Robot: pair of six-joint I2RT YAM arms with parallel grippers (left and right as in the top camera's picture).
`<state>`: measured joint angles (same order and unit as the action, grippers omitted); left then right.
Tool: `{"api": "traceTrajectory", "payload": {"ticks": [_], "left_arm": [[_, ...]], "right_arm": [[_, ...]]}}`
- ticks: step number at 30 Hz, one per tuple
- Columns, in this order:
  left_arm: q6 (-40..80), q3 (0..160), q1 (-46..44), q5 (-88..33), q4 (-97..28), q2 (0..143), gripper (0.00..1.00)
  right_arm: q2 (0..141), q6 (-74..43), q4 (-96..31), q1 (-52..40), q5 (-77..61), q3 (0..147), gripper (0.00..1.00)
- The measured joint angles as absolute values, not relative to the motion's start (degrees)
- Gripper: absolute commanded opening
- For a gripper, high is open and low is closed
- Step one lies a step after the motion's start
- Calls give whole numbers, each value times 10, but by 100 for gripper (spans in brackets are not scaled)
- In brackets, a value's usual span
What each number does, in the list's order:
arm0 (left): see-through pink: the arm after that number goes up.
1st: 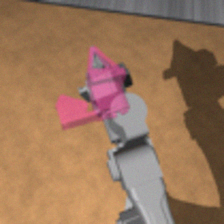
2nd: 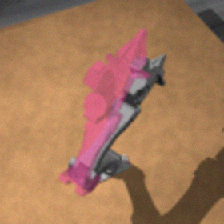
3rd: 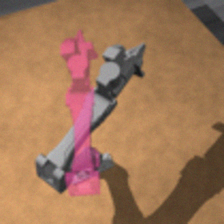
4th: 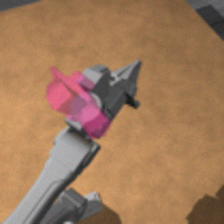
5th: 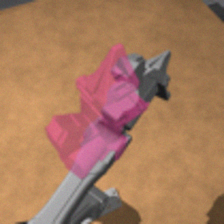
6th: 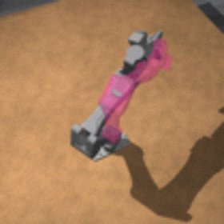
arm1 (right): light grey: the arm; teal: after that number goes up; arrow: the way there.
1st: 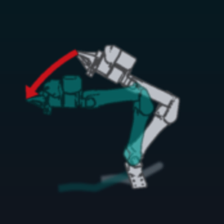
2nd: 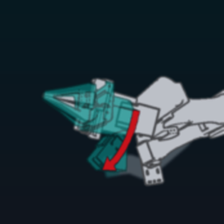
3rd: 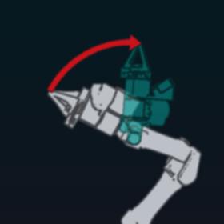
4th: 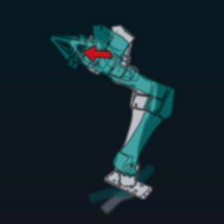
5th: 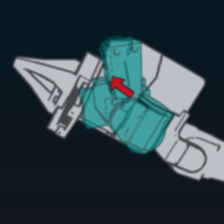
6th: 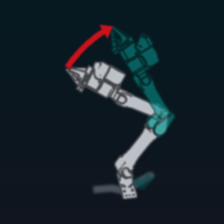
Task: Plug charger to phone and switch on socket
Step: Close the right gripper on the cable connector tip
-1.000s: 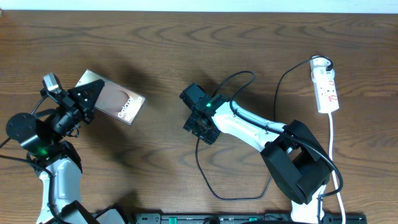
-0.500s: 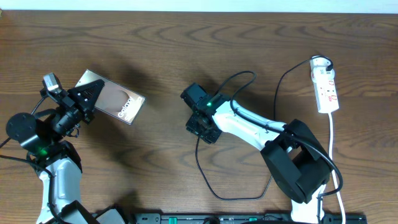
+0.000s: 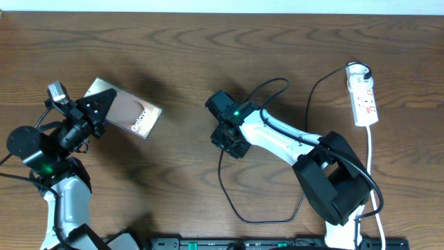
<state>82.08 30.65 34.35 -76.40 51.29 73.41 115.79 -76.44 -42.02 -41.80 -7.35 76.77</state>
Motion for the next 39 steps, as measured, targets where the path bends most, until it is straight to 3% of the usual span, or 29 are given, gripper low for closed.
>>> {"api": "traceTrajectory", "payload": {"ticks": [8,15,31,34,39], "left_arm": [[821,307,343,-764,513,734,8],[821,307,343,-764,513,734,7],[821,307,343,-764,513,734,7],[821,307,343,-764,513,734,7],[820,307,343,-764,513,734,7]], "right_arm": [[1158,-766,-421,-424,-65,768,40],[1159,-770,-422,-428,-59,768,21],[1160,-775,-424,-428,-57,768,11],[1160,-773,-423,-428,-57,768,2],[1161,-775,-423,-428,-57,768,1]]}}
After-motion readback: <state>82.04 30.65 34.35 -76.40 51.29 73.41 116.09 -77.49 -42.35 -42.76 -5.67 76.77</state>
